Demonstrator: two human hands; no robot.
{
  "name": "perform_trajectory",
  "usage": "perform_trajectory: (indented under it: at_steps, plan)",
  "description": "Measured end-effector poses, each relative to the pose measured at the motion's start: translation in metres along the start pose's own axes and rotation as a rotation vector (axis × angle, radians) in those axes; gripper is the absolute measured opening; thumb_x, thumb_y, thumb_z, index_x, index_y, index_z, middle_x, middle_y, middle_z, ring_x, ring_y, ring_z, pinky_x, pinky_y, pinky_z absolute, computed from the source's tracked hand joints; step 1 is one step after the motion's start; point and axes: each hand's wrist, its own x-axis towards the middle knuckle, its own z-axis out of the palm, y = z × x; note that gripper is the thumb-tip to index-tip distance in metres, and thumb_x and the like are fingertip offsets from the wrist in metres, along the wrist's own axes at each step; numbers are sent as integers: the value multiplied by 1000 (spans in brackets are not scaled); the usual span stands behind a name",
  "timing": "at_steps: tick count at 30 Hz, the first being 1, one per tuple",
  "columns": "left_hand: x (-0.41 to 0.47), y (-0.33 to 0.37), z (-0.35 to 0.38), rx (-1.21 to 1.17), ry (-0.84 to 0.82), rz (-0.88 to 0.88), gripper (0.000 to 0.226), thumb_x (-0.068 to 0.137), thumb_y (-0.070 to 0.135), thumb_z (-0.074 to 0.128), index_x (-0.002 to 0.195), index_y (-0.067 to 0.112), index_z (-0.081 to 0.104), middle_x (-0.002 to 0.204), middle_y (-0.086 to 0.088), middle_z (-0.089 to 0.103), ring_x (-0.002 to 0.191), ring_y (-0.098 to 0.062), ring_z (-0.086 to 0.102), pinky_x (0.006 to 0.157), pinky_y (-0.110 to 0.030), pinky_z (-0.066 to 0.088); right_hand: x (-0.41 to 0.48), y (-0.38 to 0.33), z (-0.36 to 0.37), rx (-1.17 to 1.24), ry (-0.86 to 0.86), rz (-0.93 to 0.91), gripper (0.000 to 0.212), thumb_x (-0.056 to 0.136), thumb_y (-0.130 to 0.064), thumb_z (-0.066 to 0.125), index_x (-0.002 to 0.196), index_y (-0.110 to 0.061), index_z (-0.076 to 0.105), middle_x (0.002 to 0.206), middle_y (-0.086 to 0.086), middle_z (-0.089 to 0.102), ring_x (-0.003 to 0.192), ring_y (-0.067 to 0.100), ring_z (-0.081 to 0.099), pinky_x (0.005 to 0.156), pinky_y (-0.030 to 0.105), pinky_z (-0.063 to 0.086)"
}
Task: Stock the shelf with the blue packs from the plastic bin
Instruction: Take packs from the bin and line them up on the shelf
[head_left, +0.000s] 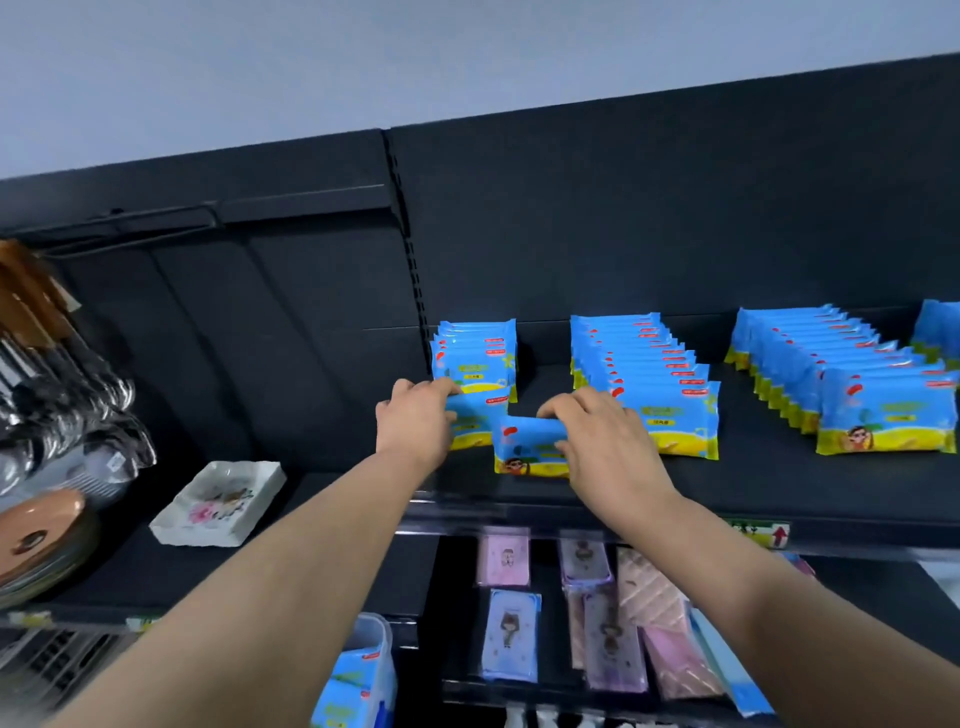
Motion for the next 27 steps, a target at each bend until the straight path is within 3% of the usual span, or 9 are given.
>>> perform_trajectory:
  at_steps: [3,8,15,24,27]
  plan:
    - [27,-1,4,0,-23,21,34,94,21,51,128,28,51,116,1,62,114,-21,39,89,-38,34,14,-1,6,18,15,11,37,84,-6,61,114,-25,51,108,-3,49,101,20,48,78,29,33]
    - [71,-7,11,-20,-110,61,33,94,25,53,126,29,53,120,-1,59,118,-22,36,91,-38,34,38,-5,14,39,-14,61,34,89,-10,57,118,-26,48,113,-4,47,105,18,46,87,31,38]
    - [109,-21,26,-16,-91,123,31,92,31,55,124,32,58,123,0,50,117,-22,35,93,-36,34,63,-15,36,71,-35,103,35,89,-9,58,120,-25,49,112,-5,47,106,16,45,90,30,39]
    - [128,-31,41,-182,80,102,39,84,35,68,119,25,55,120,5,54,114,-20,41,90,-36,40,81,-22,63,-6,-75,78,43,89,-9,56,126,-28,46,116,-6,48,109,15,45,94,30,32]
    - [117,-42,41,-355,174,2,29,92,23,56,121,18,52,121,0,53,113,-22,42,90,-39,42,94,-23,76,-33,-50,72,48,81,-5,64,122,-27,52,113,-5,53,106,17,50,97,31,33]
